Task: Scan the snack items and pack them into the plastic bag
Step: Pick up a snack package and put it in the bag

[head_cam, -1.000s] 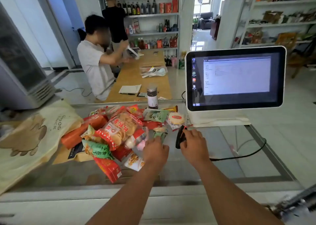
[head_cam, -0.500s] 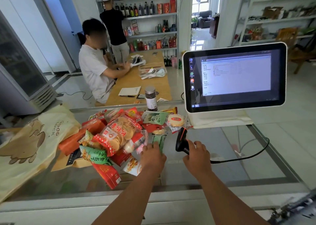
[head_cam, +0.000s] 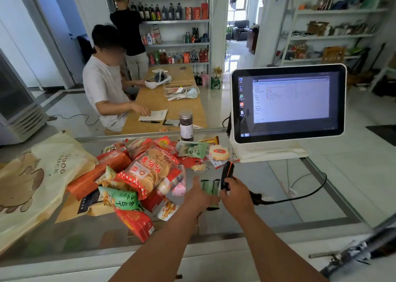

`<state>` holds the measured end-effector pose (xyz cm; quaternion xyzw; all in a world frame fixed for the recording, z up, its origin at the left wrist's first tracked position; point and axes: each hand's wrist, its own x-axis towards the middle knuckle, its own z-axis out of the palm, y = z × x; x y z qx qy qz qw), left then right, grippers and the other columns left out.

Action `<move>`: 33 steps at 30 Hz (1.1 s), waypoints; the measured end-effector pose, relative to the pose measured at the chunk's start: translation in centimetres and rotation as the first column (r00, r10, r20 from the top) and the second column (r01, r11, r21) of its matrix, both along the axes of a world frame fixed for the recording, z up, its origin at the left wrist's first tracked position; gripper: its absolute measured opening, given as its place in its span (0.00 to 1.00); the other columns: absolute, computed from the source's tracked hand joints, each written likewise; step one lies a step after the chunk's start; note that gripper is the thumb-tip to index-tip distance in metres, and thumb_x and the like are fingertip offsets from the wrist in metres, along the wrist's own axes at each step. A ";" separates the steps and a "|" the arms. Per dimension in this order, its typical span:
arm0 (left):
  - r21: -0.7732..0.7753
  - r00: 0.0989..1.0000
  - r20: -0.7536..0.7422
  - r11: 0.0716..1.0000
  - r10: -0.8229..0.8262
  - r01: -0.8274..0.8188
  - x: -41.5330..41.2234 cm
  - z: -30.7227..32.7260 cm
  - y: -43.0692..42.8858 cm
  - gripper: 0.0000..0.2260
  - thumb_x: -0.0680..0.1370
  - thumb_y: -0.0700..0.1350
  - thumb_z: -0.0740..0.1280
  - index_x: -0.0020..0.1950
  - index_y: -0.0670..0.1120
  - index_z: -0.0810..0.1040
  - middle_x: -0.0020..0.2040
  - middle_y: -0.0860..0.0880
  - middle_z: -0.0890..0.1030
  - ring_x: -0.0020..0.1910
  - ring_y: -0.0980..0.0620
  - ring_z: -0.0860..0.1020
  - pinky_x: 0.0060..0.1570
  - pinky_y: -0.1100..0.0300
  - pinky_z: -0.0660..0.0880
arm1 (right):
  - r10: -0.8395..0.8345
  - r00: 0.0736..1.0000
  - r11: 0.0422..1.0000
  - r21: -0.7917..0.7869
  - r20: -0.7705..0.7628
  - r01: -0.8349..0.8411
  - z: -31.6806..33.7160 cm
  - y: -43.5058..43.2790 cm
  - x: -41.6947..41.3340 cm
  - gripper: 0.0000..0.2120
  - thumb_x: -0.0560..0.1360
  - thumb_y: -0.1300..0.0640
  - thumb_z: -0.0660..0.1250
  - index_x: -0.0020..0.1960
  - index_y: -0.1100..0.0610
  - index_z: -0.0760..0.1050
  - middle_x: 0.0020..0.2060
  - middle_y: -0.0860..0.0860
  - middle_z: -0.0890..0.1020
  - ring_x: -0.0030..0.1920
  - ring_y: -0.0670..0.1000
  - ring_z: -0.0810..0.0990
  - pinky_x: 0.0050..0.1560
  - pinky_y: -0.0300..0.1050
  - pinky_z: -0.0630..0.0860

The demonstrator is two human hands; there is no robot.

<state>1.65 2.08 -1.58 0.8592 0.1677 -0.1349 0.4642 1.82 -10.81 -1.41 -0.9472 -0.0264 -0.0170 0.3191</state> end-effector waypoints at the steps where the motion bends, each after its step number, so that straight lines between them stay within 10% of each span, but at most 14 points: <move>1: -0.128 1.000 -0.030 0.992 -0.007 0.003 -0.1 0.4 0.3 0.46 0.71 0.49 0.75 0.78 0.49 0.48 0.66 0.46 0.71 0.59 0.48 0.73 0.60 0.56 0.73 | -0.041 0.996 0.993 0.112 -0.077 0.049 0.5 0.6 0.0 0.15 0.77 0.57 0.62 0.62 0.61 0.73 0.55 0.58 0.78 0.52 0.53 0.76 0.50 0.44 0.73; 6: -0.386 0.995 -0.080 0.922 -0.058 0.023 -0.7 2.0 2.5 0.42 0.70 0.47 0.74 0.77 0.55 0.52 0.65 0.42 0.73 0.45 0.52 0.76 0.31 0.66 0.73 | -0.126 0.917 0.820 0.481 -0.378 0.310 1.8 3.4 -0.1 0.17 0.75 0.50 0.67 0.59 0.58 0.72 0.53 0.56 0.79 0.47 0.51 0.78 0.46 0.44 0.75; 16: -0.626 0.989 0.145 0.771 -0.028 0.113 -1.3 5.9 8.2 0.39 0.67 0.49 0.70 0.76 0.60 0.57 0.71 0.53 0.62 0.67 0.52 0.65 0.61 0.54 0.69 | -0.147 0.964 0.638 0.724 -0.220 0.263 6.5 10.8 0.6 0.12 0.72 0.52 0.70 0.54 0.52 0.78 0.46 0.51 0.83 0.47 0.51 0.82 0.52 0.51 0.79; 21: -0.760 0.992 0.110 0.649 0.059 0.045 -0.1 7.3 10.9 0.29 0.69 0.61 0.65 0.67 0.52 0.72 0.59 0.41 0.80 0.57 0.42 0.80 0.59 0.41 0.76 | -0.157 0.980 0.679 0.707 -0.121 0.196 8.5 13.8 0.1 0.05 0.72 0.50 0.69 0.46 0.50 0.78 0.42 0.52 0.84 0.43 0.52 0.83 0.48 0.53 0.80; 33: -0.836 0.975 0.189 0.540 0.115 0.098 0.8 9.4 13.0 0.18 0.79 0.57 0.63 0.61 0.46 0.80 0.54 0.42 0.83 0.52 0.44 0.83 0.54 0.49 0.78 | -0.088 0.995 0.745 0.666 0.048 0.034 11.4 17.2 -2.7 0.06 0.77 0.54 0.62 0.51 0.51 0.77 0.40 0.47 0.80 0.40 0.44 0.79 0.38 0.37 0.71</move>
